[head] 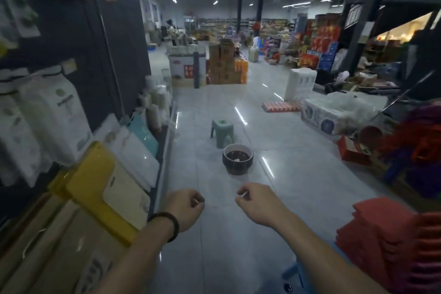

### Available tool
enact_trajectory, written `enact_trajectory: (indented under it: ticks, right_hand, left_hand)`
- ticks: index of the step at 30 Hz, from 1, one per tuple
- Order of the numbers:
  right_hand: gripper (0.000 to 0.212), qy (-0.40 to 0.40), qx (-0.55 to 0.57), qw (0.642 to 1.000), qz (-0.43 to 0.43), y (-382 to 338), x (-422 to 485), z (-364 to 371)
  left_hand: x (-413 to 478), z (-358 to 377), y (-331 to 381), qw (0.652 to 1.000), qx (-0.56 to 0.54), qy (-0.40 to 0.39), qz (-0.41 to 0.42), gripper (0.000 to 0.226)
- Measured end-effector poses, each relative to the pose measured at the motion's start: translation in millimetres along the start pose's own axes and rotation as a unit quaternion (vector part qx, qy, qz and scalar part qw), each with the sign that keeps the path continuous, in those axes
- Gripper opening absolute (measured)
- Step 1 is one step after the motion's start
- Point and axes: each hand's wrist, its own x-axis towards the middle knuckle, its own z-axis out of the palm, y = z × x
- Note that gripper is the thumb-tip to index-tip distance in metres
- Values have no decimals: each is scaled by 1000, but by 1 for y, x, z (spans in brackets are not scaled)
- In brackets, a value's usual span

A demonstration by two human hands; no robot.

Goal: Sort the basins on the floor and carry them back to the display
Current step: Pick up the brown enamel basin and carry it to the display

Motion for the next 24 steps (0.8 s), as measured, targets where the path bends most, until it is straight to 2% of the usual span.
enact_trajectory:
  ticks: [4,11,18,24]
  right_hand:
    - [30,-2,4,999,48,-18,109,5]
    - [35,27,49,994,89,-33,285,-6]
    - [27,46,109,986,113,8,468,-11]
    - [26,19,141,978,152,42,626,-23]
  left_hand:
    - [124,-20,-31,999,-17,-38,-15,20]
    - [317,-38,-23,995,-44,-86,-3,10]
    - [510,-6,-7,987,-53,-152,5,17]
    - [667,-8,3,988,-45,-151,-1,18]
